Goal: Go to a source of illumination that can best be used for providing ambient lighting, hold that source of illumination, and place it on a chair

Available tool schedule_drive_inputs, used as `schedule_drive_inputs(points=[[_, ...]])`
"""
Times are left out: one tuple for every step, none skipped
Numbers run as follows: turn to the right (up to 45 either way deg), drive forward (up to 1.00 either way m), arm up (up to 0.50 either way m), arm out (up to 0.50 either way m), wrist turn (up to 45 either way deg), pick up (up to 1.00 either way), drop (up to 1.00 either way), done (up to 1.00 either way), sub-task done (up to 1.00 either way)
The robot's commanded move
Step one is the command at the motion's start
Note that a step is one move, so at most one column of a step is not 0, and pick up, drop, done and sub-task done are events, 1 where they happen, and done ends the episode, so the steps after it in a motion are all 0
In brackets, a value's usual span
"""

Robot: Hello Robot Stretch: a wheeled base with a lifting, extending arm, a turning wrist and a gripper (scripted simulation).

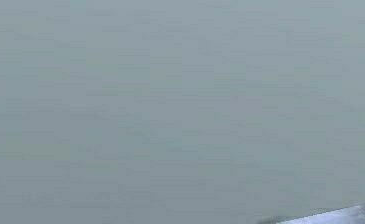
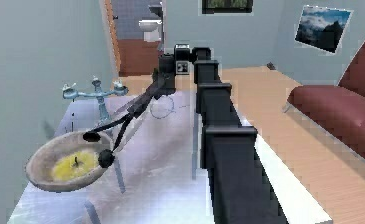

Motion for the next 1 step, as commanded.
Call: schedule_drive_inputs(points=[[0.0,0.0,0.0,-0.38,0.0,0.0,0.0,0.0,0.0]])
